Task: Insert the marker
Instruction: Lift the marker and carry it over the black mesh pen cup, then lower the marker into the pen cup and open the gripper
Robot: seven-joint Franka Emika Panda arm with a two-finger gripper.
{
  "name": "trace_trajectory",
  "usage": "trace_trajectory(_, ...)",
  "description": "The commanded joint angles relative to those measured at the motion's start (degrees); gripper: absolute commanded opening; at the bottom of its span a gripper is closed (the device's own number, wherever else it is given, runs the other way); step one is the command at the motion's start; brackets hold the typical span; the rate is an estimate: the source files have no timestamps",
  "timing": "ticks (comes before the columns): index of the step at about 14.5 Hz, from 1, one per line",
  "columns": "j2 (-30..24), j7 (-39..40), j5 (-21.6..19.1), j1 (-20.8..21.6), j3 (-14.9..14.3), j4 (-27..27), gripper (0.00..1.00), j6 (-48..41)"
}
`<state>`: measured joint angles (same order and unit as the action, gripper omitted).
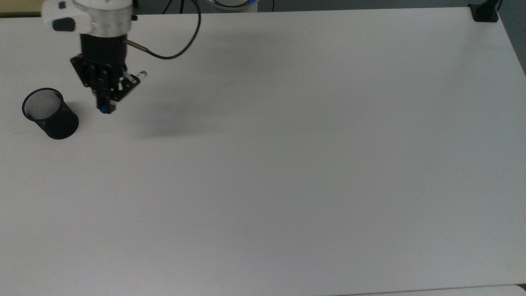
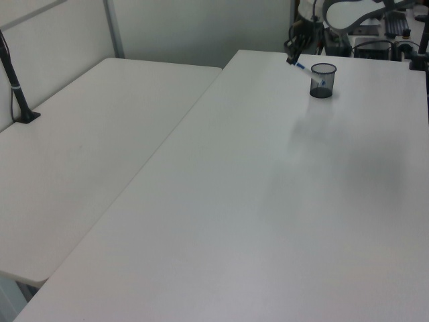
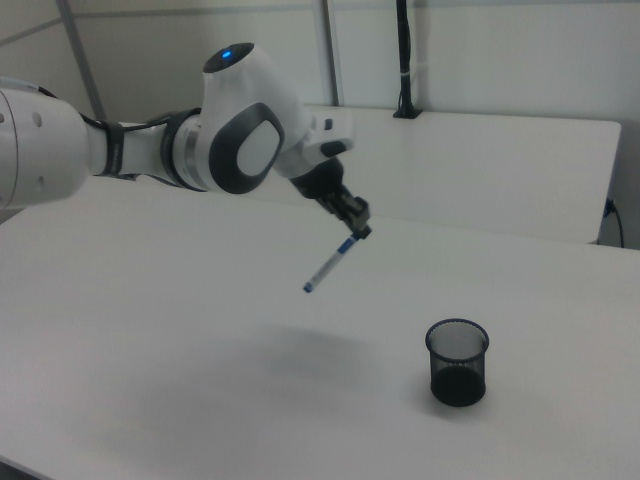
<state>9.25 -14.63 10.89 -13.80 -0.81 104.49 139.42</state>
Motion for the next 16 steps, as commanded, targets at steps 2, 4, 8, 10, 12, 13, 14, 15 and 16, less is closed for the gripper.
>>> trace_trajectory(2,-0.1,9.6,-0.5,-7.8,-0.2,3.9,0.00,17.0)
trace_trajectory(4,2.5,12.4,-0.9,-10.0,-0.2,3.6,0.00,23.9)
trace_trajectory(8,5.4,17.3,-1.0,-13.3,-0.2,3.3,0.00,28.0)
trace_trajectory(10,7.3,17.4,-1.0,-14.1,-0.2,2.7,0.00,31.9)
trace_trajectory(12,8.5,17.5,-1.0,-14.9,-0.2,2.7,0.00,34.6)
trace_trajectory(13,9.0,17.6,-1.0,-15.4,-0.2,2.7,0.00,35.1)
trace_trajectory(14,9.5,17.7,-0.9,-15.4,-0.2,2.7,0.00,35.4)
trace_trajectory(15,10.1,17.7,-0.9,-15.4,-0.2,2.7,0.00,35.9)
trace_trajectory(16,10.9,17.7,-0.6,-15.3,-0.2,2.7,0.00,36.3)
